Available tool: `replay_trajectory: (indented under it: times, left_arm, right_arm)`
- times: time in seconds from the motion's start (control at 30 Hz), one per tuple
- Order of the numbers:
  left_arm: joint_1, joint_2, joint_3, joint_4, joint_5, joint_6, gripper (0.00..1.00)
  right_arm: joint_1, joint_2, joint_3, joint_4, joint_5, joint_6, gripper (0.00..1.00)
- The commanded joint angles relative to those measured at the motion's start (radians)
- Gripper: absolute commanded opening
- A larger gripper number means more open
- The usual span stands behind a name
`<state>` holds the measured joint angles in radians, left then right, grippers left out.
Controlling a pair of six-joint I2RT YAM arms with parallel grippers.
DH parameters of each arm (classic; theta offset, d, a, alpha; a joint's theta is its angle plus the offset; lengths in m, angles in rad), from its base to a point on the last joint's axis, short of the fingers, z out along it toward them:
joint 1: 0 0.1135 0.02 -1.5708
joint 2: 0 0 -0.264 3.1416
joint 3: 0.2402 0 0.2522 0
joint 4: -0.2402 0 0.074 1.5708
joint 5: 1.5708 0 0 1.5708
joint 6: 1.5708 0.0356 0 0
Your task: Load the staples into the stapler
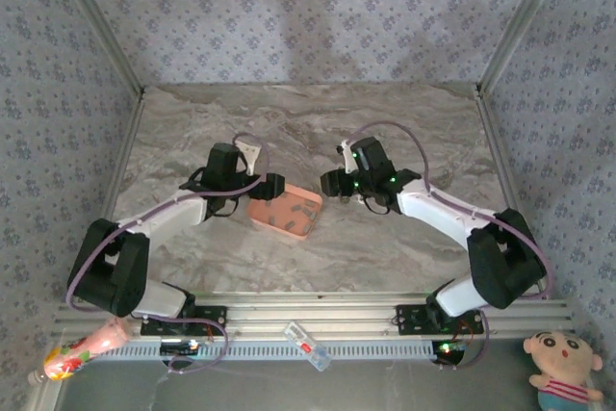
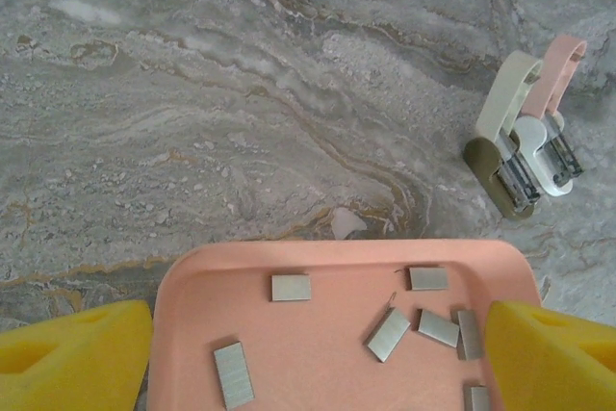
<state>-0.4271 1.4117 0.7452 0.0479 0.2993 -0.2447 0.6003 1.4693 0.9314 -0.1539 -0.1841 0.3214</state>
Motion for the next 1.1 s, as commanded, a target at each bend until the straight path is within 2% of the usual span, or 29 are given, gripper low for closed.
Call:
replay_trajectory:
  times: [0.0,0.17,0.3,0.4,0.53,0.7,0.93,1.07]
  left_arm:
    - [0.007,0.002,-0.006,-0.021,-0.012,0.019,0.89]
    - [0.012,-0.009,0.007,-0.054,-0.016,-0.01,0.88]
    - [0.017,-0.082,0.016,-0.13,-0.055,-0.139,0.88]
    - [0.015,-0.17,-0.038,-0.123,-0.057,-0.279,0.87]
    - [0.011,-0.266,-0.094,-0.2,-0.09,-0.424,0.83]
    - [-0.016,-0.321,-0.17,-0.209,-0.066,-0.555,0.8]
    - [-0.033,-0.321,-0.221,-0.213,-0.06,-0.609,0.78]
    - [-0.033,-0.317,-0.256,-0.155,-0.037,-0.619,0.75]
  right_arm:
    - [0.031,-0.005,0.038,-0.128,-0.044,0.037,0.62]
    - [0.051,-0.05,0.034,-0.196,-0.019,0.098,0.63]
    - [0.046,-0.053,0.077,-0.201,-0.019,0.046,0.63]
    - [0.041,0.002,0.149,-0.22,-0.045,-0.006,0.64]
    - [0.043,0.098,0.234,-0.234,-0.094,-0.043,0.64]
    - [0.047,0.216,0.318,-0.233,-0.127,-0.07,0.64]
    - [0.053,0.376,0.411,-0.294,-0.14,-0.103,0.64]
    - [0.048,0.426,0.429,-0.297,-0.157,-0.104,0.64]
